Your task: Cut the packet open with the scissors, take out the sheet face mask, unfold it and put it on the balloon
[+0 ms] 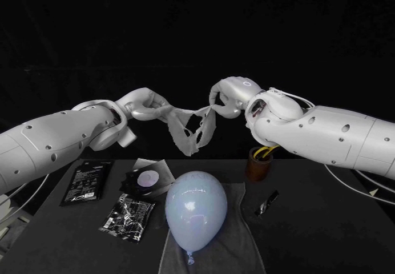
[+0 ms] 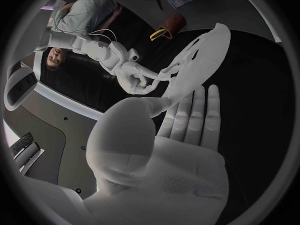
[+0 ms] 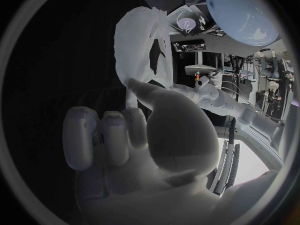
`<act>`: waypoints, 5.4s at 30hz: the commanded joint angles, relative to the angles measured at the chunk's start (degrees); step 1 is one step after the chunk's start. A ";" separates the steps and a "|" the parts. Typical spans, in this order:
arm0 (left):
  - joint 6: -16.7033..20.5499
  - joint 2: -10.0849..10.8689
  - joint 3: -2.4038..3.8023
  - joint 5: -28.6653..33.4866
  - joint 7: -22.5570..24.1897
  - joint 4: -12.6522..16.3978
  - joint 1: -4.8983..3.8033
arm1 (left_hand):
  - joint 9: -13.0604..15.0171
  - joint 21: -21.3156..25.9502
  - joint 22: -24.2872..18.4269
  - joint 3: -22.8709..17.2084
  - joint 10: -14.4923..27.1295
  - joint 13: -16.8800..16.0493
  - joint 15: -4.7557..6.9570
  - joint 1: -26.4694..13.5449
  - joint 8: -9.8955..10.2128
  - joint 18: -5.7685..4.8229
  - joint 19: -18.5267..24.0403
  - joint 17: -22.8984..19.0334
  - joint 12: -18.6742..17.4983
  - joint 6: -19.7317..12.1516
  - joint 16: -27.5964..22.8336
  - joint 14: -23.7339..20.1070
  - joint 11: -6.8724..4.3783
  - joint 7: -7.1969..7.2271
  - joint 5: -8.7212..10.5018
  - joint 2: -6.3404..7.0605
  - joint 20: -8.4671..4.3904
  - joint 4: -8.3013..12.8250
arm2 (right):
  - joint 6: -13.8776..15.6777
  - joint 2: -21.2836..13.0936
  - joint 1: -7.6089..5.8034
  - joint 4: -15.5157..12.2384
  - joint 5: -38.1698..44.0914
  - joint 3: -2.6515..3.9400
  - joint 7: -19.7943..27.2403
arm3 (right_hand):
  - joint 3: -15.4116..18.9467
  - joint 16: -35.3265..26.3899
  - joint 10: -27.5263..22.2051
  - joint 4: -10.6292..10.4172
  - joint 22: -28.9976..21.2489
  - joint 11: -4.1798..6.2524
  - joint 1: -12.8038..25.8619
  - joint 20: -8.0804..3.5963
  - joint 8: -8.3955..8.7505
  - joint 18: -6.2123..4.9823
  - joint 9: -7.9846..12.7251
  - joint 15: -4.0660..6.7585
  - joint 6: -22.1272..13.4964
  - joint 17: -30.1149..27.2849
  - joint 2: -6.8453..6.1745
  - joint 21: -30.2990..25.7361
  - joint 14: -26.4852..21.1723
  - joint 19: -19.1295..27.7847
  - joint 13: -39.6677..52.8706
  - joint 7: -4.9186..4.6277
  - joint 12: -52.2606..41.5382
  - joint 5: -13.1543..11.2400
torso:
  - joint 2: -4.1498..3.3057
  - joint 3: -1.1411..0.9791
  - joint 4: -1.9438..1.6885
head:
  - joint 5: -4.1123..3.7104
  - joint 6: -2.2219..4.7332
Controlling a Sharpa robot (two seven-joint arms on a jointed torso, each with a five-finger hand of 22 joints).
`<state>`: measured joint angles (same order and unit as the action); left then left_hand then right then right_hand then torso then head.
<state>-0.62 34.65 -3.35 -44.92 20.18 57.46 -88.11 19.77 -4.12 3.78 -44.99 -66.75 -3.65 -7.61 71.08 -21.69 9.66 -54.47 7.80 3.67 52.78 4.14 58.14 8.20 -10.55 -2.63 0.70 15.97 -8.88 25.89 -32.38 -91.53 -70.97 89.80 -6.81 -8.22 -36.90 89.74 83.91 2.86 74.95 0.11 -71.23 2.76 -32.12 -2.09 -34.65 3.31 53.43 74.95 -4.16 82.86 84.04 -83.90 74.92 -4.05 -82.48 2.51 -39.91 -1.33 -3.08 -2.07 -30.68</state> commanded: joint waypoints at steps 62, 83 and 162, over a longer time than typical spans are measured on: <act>11.00 -0.58 -1.17 11.81 0.35 5.75 2.10 | -3.94 1.01 -0.64 40.24 11.75 -0.06 -3.58 15.47 5.28 -2.58 17.90 -1.67 0.56 -5.13 -0.48 -9.51 4.16 0.10 -0.15 8.54 0.78 -7.71 | 1.84 0.21 0.46 -4.91 2.15 0.00 -1.30 | -0.20 0.26 2.01 0.16 13.17 0.25 0.29 -0.34 -0.09 0.66 -1.10 0.47 0.70 15.05 0.02 0.20 5.96 -3.67 9.88 0.17 -0.27 0.28 | -0.02 -0.06 0.03 | -0.17 0.39; 8.53 -3.24 -1.10 12.68 -2.62 7.34 2.91 | -4.29 0.94 -0.66 50.55 10.71 -0.06 -3.31 12.45 5.96 -3.31 19.54 -1.86 0.71 -3.50 -0.30 -11.28 3.37 -3.17 -0.13 8.78 0.74 -8.12 | 2.14 0.33 0.94 -6.63 2.24 -0.06 -1.27 | -0.26 0.26 2.01 0.13 13.16 0.29 0.33 -0.39 0.01 0.65 -1.03 0.51 0.79 15.05 -0.09 0.17 5.96 -3.66 9.85 0.21 -0.21 0.28 | 0.01 -0.05 0.01 | -0.08 0.32; 13.44 0.08 -1.06 23.11 -1.88 10.32 3.01 | 1.08 0.56 -0.27 7.71 -1.49 -1.27 1.11 15.17 -0.48 -0.71 11.17 6.43 5.81 5.50 4.93 -0.93 -1.71 1.64 -0.19 8.55 0.76 1.97 | 5.56 -6.31 6.43 -5.82 -46.55 -0.83 14.25 | 5.27 -22.13 -21.92 -7.20 -7.69 -5.13 -1.70 3.75 16.73 -7.75 7.41 -3.98 -2.21 -15.64 -5.85 -54.18 -6.43 14.61 -45.80 -5.57 65.60 0.26 | -0.02 -0.11 0.13 | -0.23 -0.10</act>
<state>12.01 34.59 -4.51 -27.40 16.57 67.40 -85.11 18.26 -3.89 3.59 -37.10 -68.00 -4.86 -6.47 86.75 -21.93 8.83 -43.58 14.18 9.28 58.61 9.36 57.03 6.36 -8.82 -2.66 9.29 16.70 -6.95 32.63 -38.61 -85.49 -76.78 53.79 -7.63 1.70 -31.58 67.45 61.63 -4.45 67.13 -5.12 -72.56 6.57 -15.48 -9.80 -27.27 -0.71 50.97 59.12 -9.98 28.37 77.42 -68.95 29.59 -9.64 -17.20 2.79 -39.91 -1.42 -2.97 -2.22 -30.71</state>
